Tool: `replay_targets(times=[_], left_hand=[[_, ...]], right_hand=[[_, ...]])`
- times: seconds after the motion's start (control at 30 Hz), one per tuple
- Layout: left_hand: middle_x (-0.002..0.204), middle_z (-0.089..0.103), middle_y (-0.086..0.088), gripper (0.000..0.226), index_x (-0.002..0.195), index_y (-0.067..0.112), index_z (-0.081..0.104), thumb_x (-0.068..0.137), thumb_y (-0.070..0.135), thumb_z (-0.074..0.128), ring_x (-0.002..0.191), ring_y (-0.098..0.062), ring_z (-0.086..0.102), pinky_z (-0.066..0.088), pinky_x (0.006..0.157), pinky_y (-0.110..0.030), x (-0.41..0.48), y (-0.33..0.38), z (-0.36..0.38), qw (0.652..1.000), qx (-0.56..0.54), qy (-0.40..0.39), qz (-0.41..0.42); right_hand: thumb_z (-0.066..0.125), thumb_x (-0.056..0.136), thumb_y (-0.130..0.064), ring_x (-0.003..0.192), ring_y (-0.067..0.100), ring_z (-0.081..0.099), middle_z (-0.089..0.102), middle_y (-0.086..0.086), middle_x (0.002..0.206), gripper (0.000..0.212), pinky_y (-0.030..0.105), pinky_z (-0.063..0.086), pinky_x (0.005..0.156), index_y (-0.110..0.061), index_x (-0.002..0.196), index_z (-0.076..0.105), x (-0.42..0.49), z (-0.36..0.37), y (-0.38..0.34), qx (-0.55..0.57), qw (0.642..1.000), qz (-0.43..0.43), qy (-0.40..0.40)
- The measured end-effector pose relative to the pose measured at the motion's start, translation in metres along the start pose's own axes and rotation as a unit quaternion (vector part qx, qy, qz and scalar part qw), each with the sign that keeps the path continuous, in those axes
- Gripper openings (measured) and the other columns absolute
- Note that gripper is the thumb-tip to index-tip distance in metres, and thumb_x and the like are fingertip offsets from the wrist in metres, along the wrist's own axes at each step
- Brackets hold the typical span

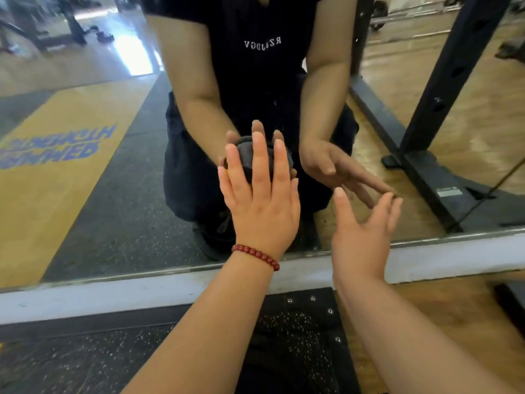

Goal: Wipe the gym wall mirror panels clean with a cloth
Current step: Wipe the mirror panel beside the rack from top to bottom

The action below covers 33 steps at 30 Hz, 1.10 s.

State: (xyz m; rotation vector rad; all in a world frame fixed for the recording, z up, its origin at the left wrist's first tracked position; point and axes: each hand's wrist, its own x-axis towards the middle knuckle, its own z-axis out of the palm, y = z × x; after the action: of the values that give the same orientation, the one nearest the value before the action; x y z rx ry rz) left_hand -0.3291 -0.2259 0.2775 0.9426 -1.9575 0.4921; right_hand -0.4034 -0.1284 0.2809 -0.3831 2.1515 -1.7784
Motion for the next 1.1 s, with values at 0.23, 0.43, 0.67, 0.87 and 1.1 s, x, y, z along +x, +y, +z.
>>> replay_targets(times=[0.23,0.43,0.67,0.87,1.1], left_hand=[[0.162,0.005,-0.004,0.076,0.157,0.018,0.012,0.093,0.029,0.053,0.148,-0.03,-0.005,-0.009,0.121,-0.047,0.017,-0.018,-0.014,0.944,0.107,-0.065,0.305],[0.161,0.013,-0.001,0.064,0.158,0.017,0.014,0.1,0.028,0.04,0.148,-0.028,0.001,-0.004,0.122,-0.046,0.068,0.003,-0.023,0.944,0.069,-0.001,0.323],[0.164,0.002,-0.005,0.075,0.157,0.013,0.001,0.097,0.033,0.04,0.151,-0.025,-0.006,-0.009,0.122,-0.043,0.043,0.013,-0.01,0.901,0.043,-0.076,0.424],[0.163,-0.019,-0.004,0.069,0.156,0.01,0.001,0.1,0.027,0.037,0.151,-0.023,-0.012,-0.008,0.123,-0.04,0.08,-0.001,-0.031,0.927,-0.002,-0.046,0.372],[0.162,0.007,-0.004,0.062,0.154,0.013,0.012,0.103,0.04,0.034,0.152,-0.026,-0.002,-0.006,0.121,-0.051,0.095,-0.013,-0.054,0.918,0.01,-0.057,0.392]], right_hand=[[0.049,0.095,-0.058,0.151,0.014,0.009,-0.003,-0.012,0.166,0.083,0.033,0.021,0.115,-0.021,0.159,0.013,0.005,-0.004,-0.018,0.027,0.999,0.026,0.007],[0.052,0.096,-0.052,0.15,0.013,0.014,-0.001,-0.013,0.165,0.079,0.023,0.02,0.103,-0.021,0.159,0.014,0.008,-0.013,-0.028,0.069,0.997,0.03,-0.007],[0.045,0.103,-0.038,0.139,-0.011,0.012,0.009,-0.017,0.163,0.059,0.007,0.015,0.103,-0.033,0.156,0.021,0.018,-0.039,-0.034,0.037,0.99,-0.131,0.025],[0.047,0.1,-0.02,0.12,0.015,0.051,0.052,0.002,0.132,0.039,0.014,0.033,0.106,-0.01,0.136,0.056,0.011,-0.027,-0.026,-0.07,0.912,-0.404,0.015],[0.04,0.104,-0.03,0.127,0.016,0.047,0.044,0.002,0.141,0.047,0.027,0.04,0.108,-0.013,0.148,0.042,0.002,-0.005,-0.036,-0.04,0.906,-0.422,-0.001]])
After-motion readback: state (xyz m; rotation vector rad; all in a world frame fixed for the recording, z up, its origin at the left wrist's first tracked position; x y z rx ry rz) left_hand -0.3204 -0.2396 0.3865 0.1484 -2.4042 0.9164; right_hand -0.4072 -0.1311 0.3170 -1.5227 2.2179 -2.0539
